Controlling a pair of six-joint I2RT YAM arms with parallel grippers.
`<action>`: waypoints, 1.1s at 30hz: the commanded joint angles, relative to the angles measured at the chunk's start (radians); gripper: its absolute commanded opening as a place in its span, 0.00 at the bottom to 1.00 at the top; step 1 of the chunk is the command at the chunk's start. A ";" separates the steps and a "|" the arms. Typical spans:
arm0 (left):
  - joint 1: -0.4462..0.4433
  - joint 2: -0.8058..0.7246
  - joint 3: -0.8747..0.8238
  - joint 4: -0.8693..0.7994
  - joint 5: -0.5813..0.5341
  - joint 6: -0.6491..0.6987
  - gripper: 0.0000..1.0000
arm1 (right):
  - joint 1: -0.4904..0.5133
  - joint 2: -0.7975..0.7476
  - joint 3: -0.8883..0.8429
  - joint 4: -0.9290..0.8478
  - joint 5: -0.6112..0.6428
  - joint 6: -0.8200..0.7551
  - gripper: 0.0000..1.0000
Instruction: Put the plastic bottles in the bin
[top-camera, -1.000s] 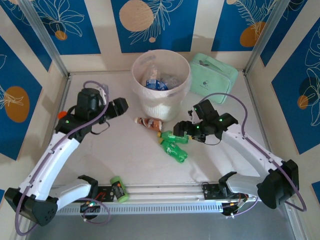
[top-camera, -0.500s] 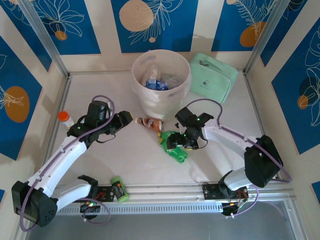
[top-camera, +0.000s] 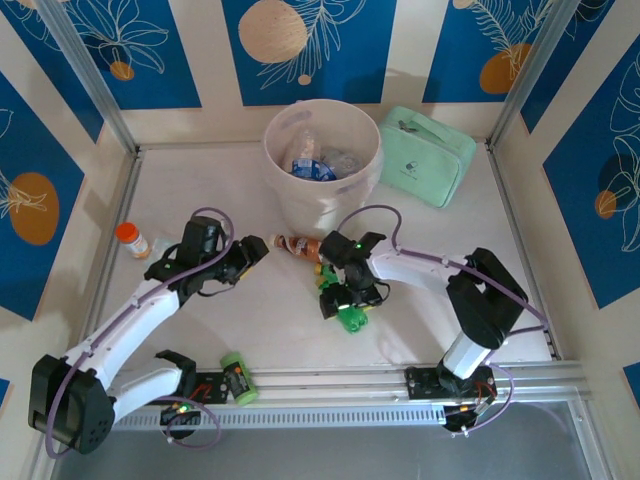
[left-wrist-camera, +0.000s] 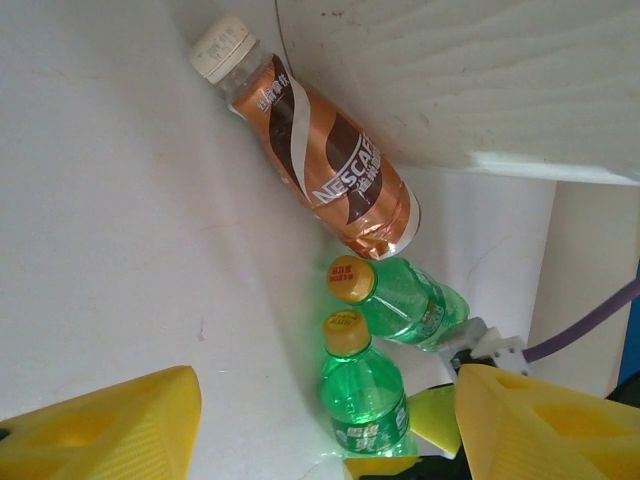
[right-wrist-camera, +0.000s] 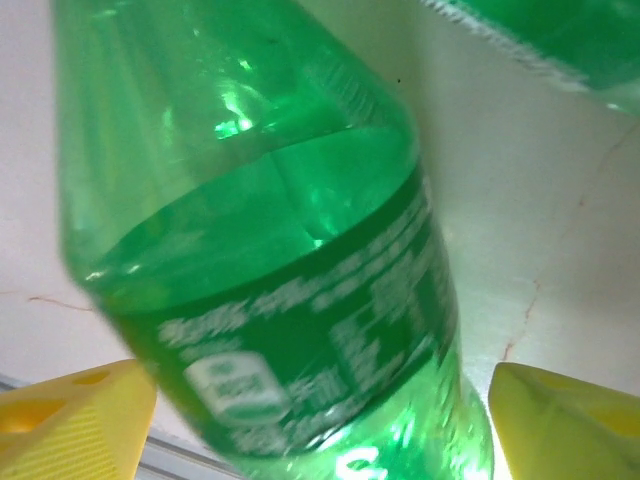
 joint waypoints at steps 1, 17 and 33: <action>-0.003 -0.014 -0.027 0.039 0.029 -0.030 0.67 | 0.012 0.038 0.038 -0.045 0.037 -0.010 0.84; -0.079 0.020 0.012 0.094 0.072 -0.031 0.69 | 0.117 -0.139 0.115 -0.064 0.096 -0.026 0.67; -0.186 0.109 0.075 0.307 0.117 -0.147 0.65 | 0.133 -0.290 0.263 -0.019 -0.040 -0.064 0.65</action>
